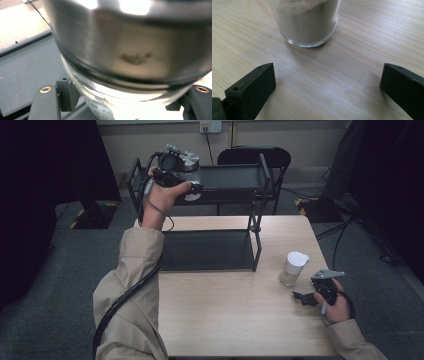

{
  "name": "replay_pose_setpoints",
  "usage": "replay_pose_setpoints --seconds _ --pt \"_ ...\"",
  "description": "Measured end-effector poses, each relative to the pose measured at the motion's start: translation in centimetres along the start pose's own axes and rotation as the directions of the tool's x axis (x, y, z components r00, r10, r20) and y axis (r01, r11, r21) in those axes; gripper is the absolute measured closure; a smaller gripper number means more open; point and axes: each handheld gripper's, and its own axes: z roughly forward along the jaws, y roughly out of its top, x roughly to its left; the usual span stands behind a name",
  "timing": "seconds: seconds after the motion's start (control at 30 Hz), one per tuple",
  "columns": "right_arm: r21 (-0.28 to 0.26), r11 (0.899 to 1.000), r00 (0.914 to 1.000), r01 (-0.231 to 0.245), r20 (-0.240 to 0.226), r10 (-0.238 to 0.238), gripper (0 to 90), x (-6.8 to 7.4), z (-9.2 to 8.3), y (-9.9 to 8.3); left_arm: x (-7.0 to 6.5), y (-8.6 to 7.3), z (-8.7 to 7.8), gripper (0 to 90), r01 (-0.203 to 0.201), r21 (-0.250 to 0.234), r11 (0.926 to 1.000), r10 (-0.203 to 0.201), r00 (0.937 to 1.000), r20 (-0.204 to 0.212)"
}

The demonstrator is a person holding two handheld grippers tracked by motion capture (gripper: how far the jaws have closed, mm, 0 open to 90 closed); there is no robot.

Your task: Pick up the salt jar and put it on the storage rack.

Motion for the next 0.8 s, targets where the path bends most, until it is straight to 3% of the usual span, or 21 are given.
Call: replay_pose_setpoints --seconds 0.8 --pt "0.000 1.000 1.0000 0.000 0.000 0.000 0.0 0.0 0.0 0.0 2.1 2.7 2.8 30.7 0.036 0.005 0.9993 -0.036 0.9991 -0.020"
